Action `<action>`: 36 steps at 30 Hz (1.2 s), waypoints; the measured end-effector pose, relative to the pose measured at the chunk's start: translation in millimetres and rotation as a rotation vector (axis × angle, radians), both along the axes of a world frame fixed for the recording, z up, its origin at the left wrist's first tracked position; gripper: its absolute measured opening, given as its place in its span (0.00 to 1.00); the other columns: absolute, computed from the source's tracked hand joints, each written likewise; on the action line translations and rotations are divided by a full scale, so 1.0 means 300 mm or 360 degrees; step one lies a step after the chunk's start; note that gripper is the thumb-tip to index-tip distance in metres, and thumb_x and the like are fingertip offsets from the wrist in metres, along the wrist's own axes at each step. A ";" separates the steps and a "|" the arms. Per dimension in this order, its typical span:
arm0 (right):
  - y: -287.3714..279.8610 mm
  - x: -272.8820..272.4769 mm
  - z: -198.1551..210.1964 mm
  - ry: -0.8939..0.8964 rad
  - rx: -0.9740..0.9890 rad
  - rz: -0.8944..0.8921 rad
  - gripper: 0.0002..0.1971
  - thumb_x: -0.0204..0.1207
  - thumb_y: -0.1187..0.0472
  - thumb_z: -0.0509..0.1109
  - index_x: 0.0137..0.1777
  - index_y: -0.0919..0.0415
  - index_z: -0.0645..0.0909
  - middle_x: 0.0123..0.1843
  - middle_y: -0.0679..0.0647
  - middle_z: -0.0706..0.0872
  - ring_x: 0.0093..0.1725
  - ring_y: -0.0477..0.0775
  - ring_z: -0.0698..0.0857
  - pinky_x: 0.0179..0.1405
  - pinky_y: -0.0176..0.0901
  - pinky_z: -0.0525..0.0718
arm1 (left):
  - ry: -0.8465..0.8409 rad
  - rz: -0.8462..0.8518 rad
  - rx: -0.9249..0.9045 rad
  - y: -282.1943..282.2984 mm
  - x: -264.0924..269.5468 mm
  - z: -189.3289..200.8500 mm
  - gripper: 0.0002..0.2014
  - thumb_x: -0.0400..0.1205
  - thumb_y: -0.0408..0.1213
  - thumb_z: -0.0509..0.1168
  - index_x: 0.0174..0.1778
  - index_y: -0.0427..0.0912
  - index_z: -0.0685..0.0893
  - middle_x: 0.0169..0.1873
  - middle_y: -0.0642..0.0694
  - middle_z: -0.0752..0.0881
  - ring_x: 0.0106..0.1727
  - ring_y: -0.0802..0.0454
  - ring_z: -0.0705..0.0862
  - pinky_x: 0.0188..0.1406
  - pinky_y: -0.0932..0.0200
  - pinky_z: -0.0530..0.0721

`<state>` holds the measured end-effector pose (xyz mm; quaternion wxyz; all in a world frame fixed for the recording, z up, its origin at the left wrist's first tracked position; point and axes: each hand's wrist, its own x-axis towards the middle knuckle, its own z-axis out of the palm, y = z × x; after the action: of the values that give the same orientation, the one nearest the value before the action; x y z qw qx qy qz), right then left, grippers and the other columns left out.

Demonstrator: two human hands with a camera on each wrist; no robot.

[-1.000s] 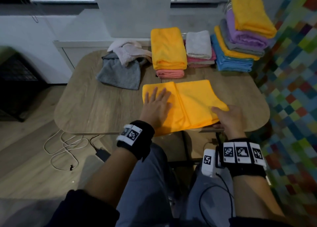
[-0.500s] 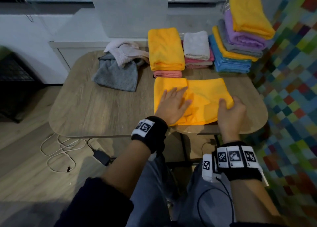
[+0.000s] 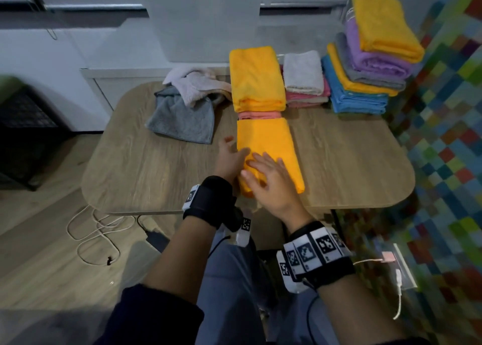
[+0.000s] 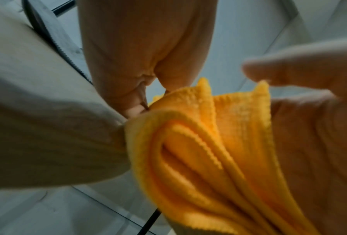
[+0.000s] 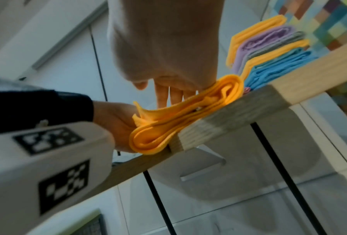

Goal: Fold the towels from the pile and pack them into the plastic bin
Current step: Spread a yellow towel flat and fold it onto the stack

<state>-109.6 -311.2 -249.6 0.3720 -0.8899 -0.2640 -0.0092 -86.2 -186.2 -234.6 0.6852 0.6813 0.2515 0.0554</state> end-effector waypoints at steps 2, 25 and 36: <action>-0.021 0.000 0.010 0.0081 0.0106 -0.0040 0.25 0.83 0.44 0.51 0.72 0.56 0.76 0.79 0.51 0.70 0.82 0.50 0.58 0.81 0.47 0.45 | -0.0074 -0.0029 0.0066 -0.005 -0.008 -0.007 0.29 0.81 0.25 0.61 0.76 0.39 0.58 0.60 0.38 0.78 0.51 0.46 0.81 0.51 0.51 0.79; -0.116 0.131 0.362 -0.0716 -0.0250 -0.0112 0.14 0.77 0.63 0.65 0.62 0.56 0.79 0.55 0.56 0.86 0.57 0.61 0.80 0.55 0.50 0.72 | -0.0783 -0.0656 0.0703 0.005 -0.043 0.107 0.18 0.79 0.36 0.69 0.64 0.38 0.78 0.54 0.47 0.82 0.49 0.67 0.80 0.49 0.70 0.77; 0.013 0.361 0.317 0.1056 0.1321 -0.0109 0.11 0.76 0.65 0.70 0.56 0.55 0.79 0.56 0.53 0.87 0.55 0.53 0.85 0.59 0.52 0.82 | -0.1204 -0.0161 0.0775 0.097 0.159 0.246 0.14 0.83 0.41 0.59 0.60 0.38 0.77 0.50 0.49 0.83 0.51 0.60 0.81 0.55 0.51 0.79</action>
<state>-1.2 -307.2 -154.5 0.7558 -0.6311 -0.0770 0.1568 -38.4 -157.2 -160.8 0.5505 0.7660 -0.0706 0.3243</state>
